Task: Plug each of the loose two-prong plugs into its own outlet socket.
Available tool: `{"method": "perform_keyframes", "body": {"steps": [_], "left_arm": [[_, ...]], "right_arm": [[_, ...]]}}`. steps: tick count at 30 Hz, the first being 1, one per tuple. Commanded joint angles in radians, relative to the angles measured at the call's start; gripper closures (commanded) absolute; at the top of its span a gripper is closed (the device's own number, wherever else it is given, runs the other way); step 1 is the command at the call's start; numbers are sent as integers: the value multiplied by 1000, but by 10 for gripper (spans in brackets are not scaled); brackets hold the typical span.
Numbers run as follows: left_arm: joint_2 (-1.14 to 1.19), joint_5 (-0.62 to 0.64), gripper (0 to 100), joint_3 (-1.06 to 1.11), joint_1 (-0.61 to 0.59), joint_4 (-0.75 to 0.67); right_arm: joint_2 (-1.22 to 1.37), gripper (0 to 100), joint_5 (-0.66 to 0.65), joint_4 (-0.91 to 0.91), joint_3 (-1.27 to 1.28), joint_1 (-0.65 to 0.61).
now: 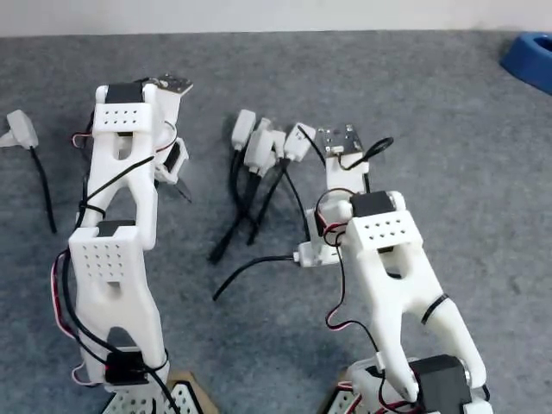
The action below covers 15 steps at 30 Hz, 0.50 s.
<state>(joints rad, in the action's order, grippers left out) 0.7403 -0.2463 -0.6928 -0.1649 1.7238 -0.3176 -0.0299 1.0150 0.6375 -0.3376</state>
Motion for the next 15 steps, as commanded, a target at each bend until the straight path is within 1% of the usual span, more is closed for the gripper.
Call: {"method": "perform_keyframes", "body": {"steps": [1, 7, 10, 15], "left_arm": [[-15, 3, 726, -4, 12, -5], [-15, 3, 726, -4, 13, -6], [-13, 3, 726, -4, 13, -6], [-13, 3, 726, -4, 13, -5]], "right_arm": [[-65, 992, 11, 18, -48, -4], [-197, 992, 15, 39, -42, -4], [-226, 992, 15, 68, -45, -4], [-240, 992, 17, 58, -21, -4]]}}
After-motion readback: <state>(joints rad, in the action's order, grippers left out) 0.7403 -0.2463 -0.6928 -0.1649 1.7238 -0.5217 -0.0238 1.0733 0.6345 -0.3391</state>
